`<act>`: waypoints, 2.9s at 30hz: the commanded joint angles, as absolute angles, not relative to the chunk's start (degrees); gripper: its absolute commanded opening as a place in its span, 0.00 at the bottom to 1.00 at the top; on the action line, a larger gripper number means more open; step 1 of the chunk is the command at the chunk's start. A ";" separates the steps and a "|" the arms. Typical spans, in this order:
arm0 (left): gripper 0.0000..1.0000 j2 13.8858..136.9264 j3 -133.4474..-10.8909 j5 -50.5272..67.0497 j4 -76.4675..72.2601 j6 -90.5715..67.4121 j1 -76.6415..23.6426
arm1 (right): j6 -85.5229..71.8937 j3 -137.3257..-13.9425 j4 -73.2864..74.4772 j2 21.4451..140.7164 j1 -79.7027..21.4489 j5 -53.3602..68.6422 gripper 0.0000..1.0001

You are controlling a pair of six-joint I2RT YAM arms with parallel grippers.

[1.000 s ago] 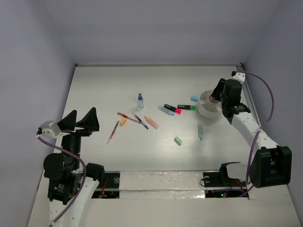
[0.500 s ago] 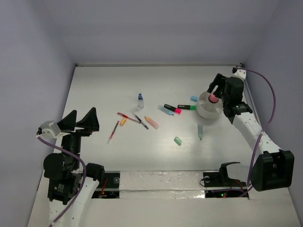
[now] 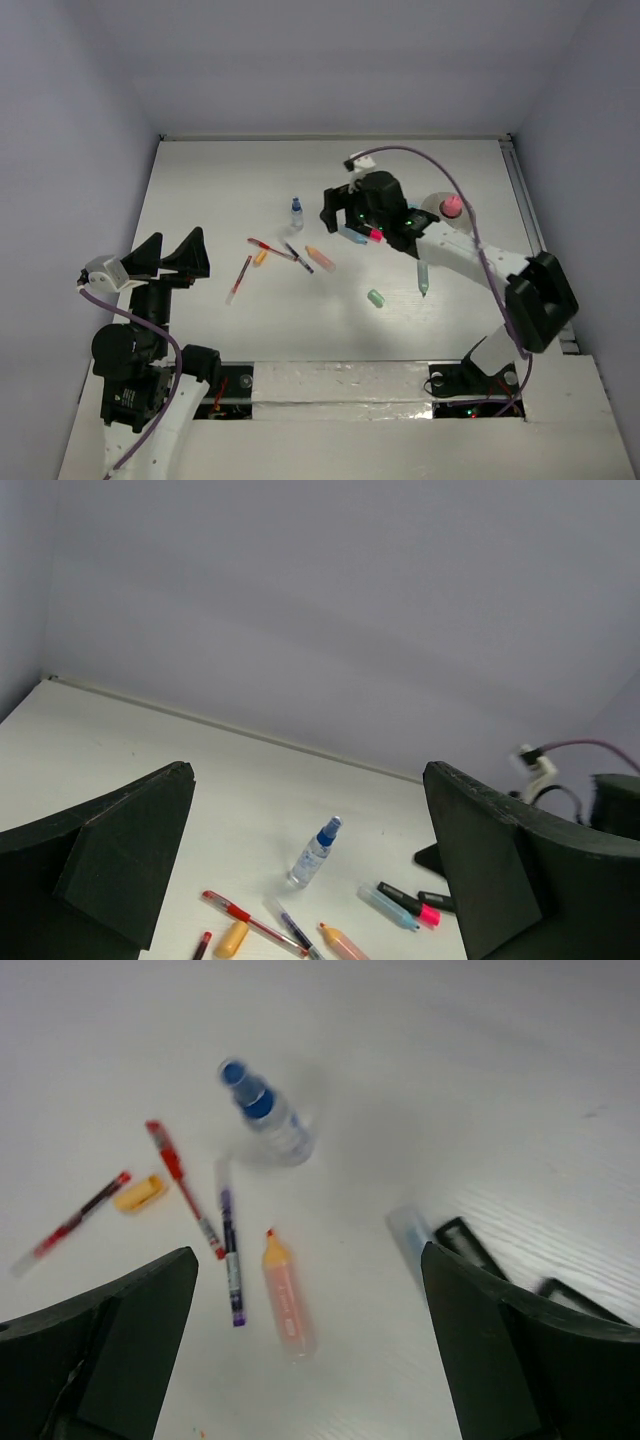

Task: Sort the stationery into containers
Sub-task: Move the pen to the storage box, then place the stationery in the storage box.

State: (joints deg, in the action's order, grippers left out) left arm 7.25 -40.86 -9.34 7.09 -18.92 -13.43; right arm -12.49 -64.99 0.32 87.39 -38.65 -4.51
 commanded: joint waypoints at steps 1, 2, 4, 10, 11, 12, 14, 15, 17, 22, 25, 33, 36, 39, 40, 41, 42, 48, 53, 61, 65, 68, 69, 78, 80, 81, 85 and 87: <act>0.99 7.73 -40.78 -8.26 4.04 -18.28 -13.71 | -6.52 -69.95 -2.63 94.11 -42.79 2.77 1.00; 0.99 7.73 -40.78 -8.26 4.04 -18.28 -13.71 | -6.07 -70.66 -3.33 95.70 -43.59 4.12 0.99; 0.99 7.82 -40.78 -8.17 4.13 -18.28 -13.71 | -5.89 -73.12 -3.87 100.71 -44.91 4.57 0.99; 0.99 8.00 -40.78 -7.91 4.22 -18.19 -13.71 | -7.12 -80.67 -4.04 110.29 -44.91 0.36 0.95; 0.99 8.00 -40.78 -7.82 4.22 -18.19 -13.71 | -6.95 -83.12 -4.04 112.74 -44.91 0.00 0.95; 0.99 8.00 -40.78 -7.91 4.13 -18.19 -13.71 | -6.86 -84.62 -3.78 113.98 -44.91 -1.48 0.95; 0.99 8.09 -40.78 -7.82 4.13 -18.11 -13.71 | -6.59 -89.09 -2.38 117.75 -44.91 -2.98 0.95; 0.99 8.09 -40.78 -7.65 4.13 -18.11 -13.71 | -6.42 -90.51 -1.94 118.99 -44.91 -3.60 0.95; 0.99 8.17 -40.78 -7.65 4.13 -18.11 -13.71 | -6.50 -92.37 -1.76 120.58 -44.91 -5.36 0.95; 0.99 8.35 -40.69 -7.47 4.04 -18.11 -13.71 | -7.12 -94.30 -3.69 122.25 -44.91 -6.59 0.88; 0.99 8.44 -40.69 -7.38 4.04 -18.19 -13.71 | -7.47 -95.18 -3.78 122.87 -44.91 -7.20 0.77; 0.99 8.53 -40.69 -7.21 4.04 -18.11 -13.71 | -8.08 -95.36 -3.78 122.52 -44.91 -8.61 0.44; 0.99 8.53 -40.69 -7.21 3.87 -18.11 -13.71 | -8.44 -94.31 -4.83 120.42 -44.91 -10.01 0.26; 0.99 8.44 -40.61 -7.03 3.78 -18.19 -13.71 | -9.14 -93.43 -5.71 117.09 -44.91 -11.34 0.15; 0.99 8.44 -40.61 -7.03 3.78 -18.19 -13.71 | -9.31 -93.08 -6.15 115.94 -44.91 -11.69 0.13; 0.99 8.35 -40.61 -7.03 3.78 -18.19 -13.71 | -9.66 -92.55 -6.94 114.71 -44.91 -12.39 0.13; 0.99 8.35 -40.61 -6.94 3.78 -18.19 -13.71 | -9.75 -91.42 -7.29 112.00 -44.91 -13.09 0.12; 0.99 8.09 -40.60 -6.86 3.78 -18.11 -13.71 | -6.86 -85.00 -8.09 101.00 -44.91 -22.75 0.11; 0.99 7.73 -40.43 -5.98 3.34 -18.02 -13.71 | -5.71 -76.67 -4.49 89.25 -40.45 -30.22 0.11; 0.99 11.60 -40.69 -0.27 2.99 -17.40 -13.71 | -7.91 -65.84 1.83 76.21 -26.82 -31.99 0.12; 0.99 13.01 -40.69 1.93 2.99 -17.23 -13.71 | -8.52 -62.85 2.20 74.44 -22.68 -31.21 0.12; 0.99 13.36 -40.69 2.46 2.99 -17.14 -13.71 | -8.52 -61.79 1.93 76.11 -20.48 -30.94 0.12; 0.99 13.36 -40.69 2.46 2.99 -17.14 -13.71 | -8.79 -61.79 2.02 76.64 -20.48 -30.94 0.12; 0.99 13.80 -40.61 3.16 2.81 -16.96 -13.71 | -10.72 -59.86 0.70 80.15 -17.50 -30.06 0.11; 0.99 13.89 -40.52 3.34 2.81 -16.88 -13.71 | -11.25 -59.68 0.62 80.68 -17.49 -29.36 0.11; 0.99 13.97 -40.60 3.34 2.81 -16.88 -13.71 | -11.42 -59.50 0.62 81.29 -17.49 -29.18 0.12; 0.99 13.98 -40.60 3.34 2.81 -16.96 -13.71 | -12.48 -59.24 0.62 82.44 -16.97 -27.95 0.14; 0.99 14.06 -40.60 3.43 2.81 -16.96 -13.71 | -13.18 -59.15 0.79 82.70 -16.96 -27.95 0.16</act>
